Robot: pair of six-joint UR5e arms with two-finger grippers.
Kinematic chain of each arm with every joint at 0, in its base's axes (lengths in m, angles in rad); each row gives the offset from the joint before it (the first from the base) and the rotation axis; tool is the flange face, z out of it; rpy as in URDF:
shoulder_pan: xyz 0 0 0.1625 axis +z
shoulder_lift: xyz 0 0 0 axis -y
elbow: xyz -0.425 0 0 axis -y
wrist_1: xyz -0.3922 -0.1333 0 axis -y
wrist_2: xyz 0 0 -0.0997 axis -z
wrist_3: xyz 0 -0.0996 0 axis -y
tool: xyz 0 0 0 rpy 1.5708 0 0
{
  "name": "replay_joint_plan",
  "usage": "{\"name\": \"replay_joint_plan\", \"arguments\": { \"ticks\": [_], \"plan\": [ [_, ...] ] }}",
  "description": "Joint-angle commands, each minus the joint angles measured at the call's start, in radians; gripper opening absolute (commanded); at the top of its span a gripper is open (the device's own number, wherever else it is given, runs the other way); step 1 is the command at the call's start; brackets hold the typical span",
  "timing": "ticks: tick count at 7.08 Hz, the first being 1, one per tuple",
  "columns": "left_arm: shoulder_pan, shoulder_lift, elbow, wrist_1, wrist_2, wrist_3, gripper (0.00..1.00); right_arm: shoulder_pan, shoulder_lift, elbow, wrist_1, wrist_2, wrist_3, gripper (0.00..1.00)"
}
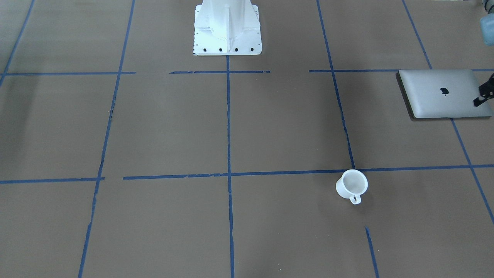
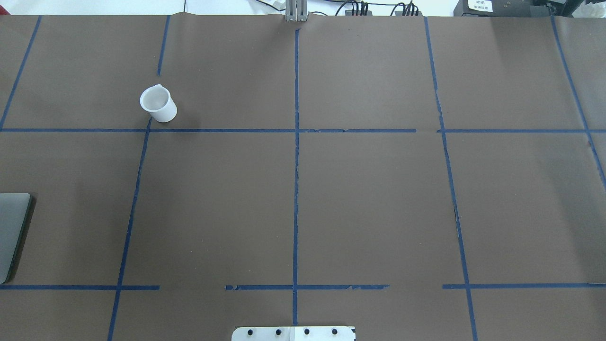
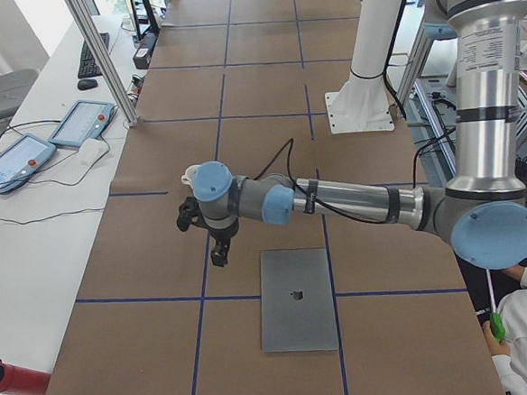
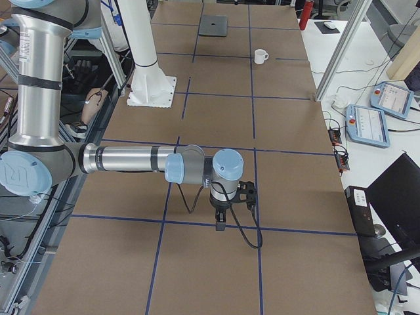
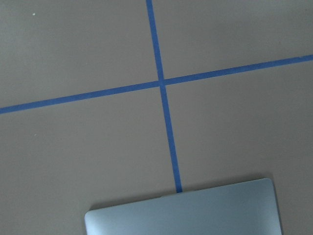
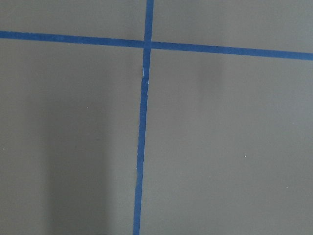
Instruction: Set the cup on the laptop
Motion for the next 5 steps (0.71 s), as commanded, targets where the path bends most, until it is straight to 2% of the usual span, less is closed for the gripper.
{"name": "replay_joint_plan", "arguments": {
  "ticks": [1, 2, 3, 4, 5],
  "plan": [
    [0.172, -0.276, 0.138, -0.007, 0.002, -0.326, 1.00, 0.000, 0.000, 0.000, -0.001, 0.000, 0.000, 1.00],
    [0.213, -0.386, 0.276, -0.069, 0.010, -0.481, 1.00, 0.000, 0.000, 0.000, 0.000, 0.000, 0.000, 1.00],
    [0.232, -0.421, 0.367, -0.206, 0.047, -0.589, 1.00, 0.000, -0.001, 0.000, 0.000, 0.000, 0.000, 1.00],
    [0.270, -0.474, 0.473, -0.309, 0.143, -0.707, 0.98, 0.000, -0.001, 0.000, 0.000, 0.000, 0.000, 1.00],
    [0.289, -0.564, 0.589, -0.309, 0.183, -0.723, 0.96, 0.000, -0.001, 0.000, 0.000, 0.000, 0.000, 1.00]
  ]
}}
